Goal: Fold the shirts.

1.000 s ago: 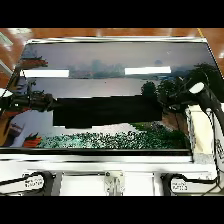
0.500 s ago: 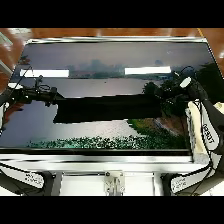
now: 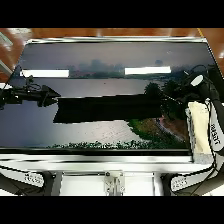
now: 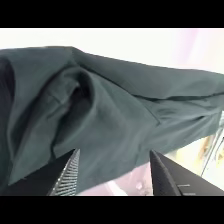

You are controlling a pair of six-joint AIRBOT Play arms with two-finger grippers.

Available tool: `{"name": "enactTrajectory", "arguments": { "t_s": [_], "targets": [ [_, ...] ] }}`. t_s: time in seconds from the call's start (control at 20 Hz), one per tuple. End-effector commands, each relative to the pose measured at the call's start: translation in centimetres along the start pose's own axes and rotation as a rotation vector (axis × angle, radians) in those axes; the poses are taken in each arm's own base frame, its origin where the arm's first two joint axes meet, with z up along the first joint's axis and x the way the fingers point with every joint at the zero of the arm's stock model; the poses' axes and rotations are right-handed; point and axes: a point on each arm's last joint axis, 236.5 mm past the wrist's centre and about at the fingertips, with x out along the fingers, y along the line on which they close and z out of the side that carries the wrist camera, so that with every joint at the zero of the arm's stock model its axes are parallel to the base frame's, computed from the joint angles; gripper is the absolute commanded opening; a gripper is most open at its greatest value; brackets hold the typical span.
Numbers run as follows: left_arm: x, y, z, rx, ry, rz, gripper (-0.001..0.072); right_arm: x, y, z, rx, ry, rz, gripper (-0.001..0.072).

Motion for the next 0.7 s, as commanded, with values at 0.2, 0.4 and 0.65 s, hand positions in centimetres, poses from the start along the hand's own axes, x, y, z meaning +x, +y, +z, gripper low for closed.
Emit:
{"name": "enactTrajectory", "arguments": {
  "t_s": [0.2,0.4,0.65],
  "targets": [
    [-2.2,-4.5,-0.9,0.113,-0.024,-0.013,0.0493,4.9,2.9,-1.9,0.119,0.112,0.198,0.0637],
    [-0.4,-7.4,-1.8,0.165,-0.004,-0.035,0.0493,7.0,4.6,-2.5,0.138,0.127,0.219,0.0473],
    [4.4,-12.8,-2.8,0.235,-0.017,-0.093,0.0193,2.7,6.8,-0.2,-0.016,0.013,0.248,0.008]
  ]
}}
